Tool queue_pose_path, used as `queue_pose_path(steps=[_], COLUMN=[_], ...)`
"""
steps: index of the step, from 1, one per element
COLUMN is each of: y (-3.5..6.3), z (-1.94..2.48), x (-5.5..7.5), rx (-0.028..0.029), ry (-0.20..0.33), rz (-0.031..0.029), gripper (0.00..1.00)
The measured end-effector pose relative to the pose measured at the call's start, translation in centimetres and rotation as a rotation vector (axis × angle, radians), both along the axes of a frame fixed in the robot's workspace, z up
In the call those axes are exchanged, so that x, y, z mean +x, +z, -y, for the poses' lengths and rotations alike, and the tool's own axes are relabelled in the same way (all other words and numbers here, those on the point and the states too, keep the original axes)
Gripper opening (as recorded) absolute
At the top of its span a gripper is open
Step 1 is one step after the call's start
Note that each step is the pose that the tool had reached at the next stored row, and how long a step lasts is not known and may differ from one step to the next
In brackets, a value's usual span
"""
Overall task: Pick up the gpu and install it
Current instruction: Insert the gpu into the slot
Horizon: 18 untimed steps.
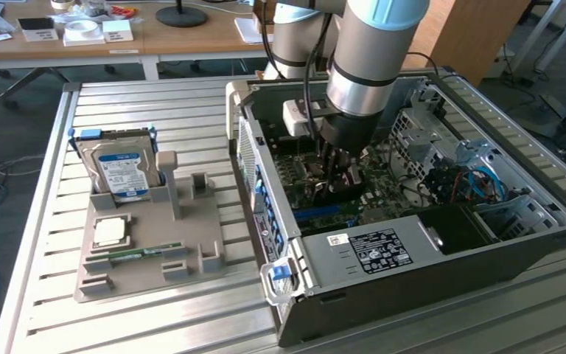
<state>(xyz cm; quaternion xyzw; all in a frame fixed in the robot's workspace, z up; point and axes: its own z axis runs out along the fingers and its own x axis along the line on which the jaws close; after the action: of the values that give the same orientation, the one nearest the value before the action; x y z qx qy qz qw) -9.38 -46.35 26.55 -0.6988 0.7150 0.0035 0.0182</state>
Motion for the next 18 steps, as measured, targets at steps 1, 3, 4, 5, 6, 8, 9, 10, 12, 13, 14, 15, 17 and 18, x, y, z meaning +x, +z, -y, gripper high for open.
queue_pose_path(steps=[1, 3, 4, 5, 6, 8, 9, 10, 12, 13, 14, 15, 17, 18], y=[0.0, -0.01, -0.04, -0.04, -0.06, -0.1, -0.11, -0.11, -0.11, -0.11, -0.13, -0.14, -0.24, -0.32], z=[0.0, 0.0, 0.0, 0.0, 0.0, 0.0, 0.0, 0.0, 0.0, 0.0, 0.0, 0.0, 0.0, 0.0], x=[0.0, -0.01, -0.03, -0.03, -0.04, -0.04, -0.04, -0.04, -0.04, -0.04, -0.05, -0.05, -0.06, -0.07], rx=[-0.0012, -0.0015, -0.0015, -0.0015, -0.0015, -0.0014, -0.0014, -0.0015, -0.0016, -0.0014, -0.0004, 0.0, 0.0003, 0.0002], ry=[0.0, 0.0, 0.0, 0.0, 0.0, 0.0, 0.0, 0.0, 0.0, 0.0, 0.0, 0.0, 0.0, 0.0], rz=[-0.0002, -0.0001, -0.0001, -0.0001, -0.0001, -0.0001, -0.0001, -0.0001, -0.0001, -0.0002, 0.0, 0.0, 0.0001, 0.0], gripper=[0.27, 0.27, 0.27, 0.27, 0.27, 0.27, 0.27, 0.27, 0.27, 0.27, 0.27, 0.27, 0.27, 0.27])
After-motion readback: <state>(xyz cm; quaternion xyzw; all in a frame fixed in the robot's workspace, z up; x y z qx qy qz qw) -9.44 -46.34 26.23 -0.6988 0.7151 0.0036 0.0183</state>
